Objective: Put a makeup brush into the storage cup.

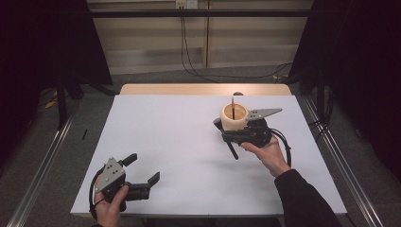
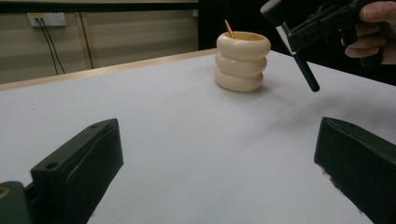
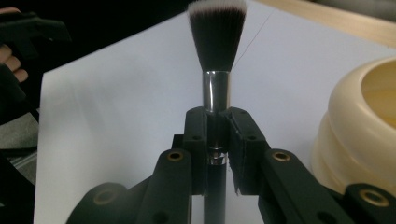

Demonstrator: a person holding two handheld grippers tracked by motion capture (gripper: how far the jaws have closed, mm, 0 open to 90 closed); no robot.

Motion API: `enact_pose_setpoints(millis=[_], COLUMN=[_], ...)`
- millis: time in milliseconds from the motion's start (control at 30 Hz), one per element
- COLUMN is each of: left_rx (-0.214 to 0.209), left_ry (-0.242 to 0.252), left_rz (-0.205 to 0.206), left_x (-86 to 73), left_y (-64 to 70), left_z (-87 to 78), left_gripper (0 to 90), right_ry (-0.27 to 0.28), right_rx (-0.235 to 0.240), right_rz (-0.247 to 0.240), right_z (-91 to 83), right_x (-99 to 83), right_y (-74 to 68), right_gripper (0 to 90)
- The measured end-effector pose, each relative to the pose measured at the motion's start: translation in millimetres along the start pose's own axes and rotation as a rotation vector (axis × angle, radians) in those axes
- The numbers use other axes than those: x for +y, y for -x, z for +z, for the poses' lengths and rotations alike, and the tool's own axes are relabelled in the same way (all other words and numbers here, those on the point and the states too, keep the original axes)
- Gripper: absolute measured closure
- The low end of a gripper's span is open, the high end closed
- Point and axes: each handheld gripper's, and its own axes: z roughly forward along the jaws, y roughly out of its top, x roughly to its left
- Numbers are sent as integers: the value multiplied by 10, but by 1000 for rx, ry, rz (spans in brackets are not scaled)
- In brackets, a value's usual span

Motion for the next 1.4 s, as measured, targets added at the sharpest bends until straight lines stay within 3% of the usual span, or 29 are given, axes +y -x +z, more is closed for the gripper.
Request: enact_pose_setpoints(millis=[300,800,1200,1400], left_rx=[7,2,2,4], left_ry=[-1,5,1,1], left_rz=[-1,-5,-1,-1], left_x=[-1,0,-2,-3], left_y=[-4,-5,-5,-10], left_z=[0,-2,2,1], left_gripper=[10,10,10,10], right_ry=[108,213,237,218], right_rx=[-5,1,-13,-37], right_rz=[-4,-6,0,-5], right_z=[-77,-157,-185,-205], right_x=[23,50,128,179], right_y=[-5,-13,28,83], right_gripper=[778,778,778,778])
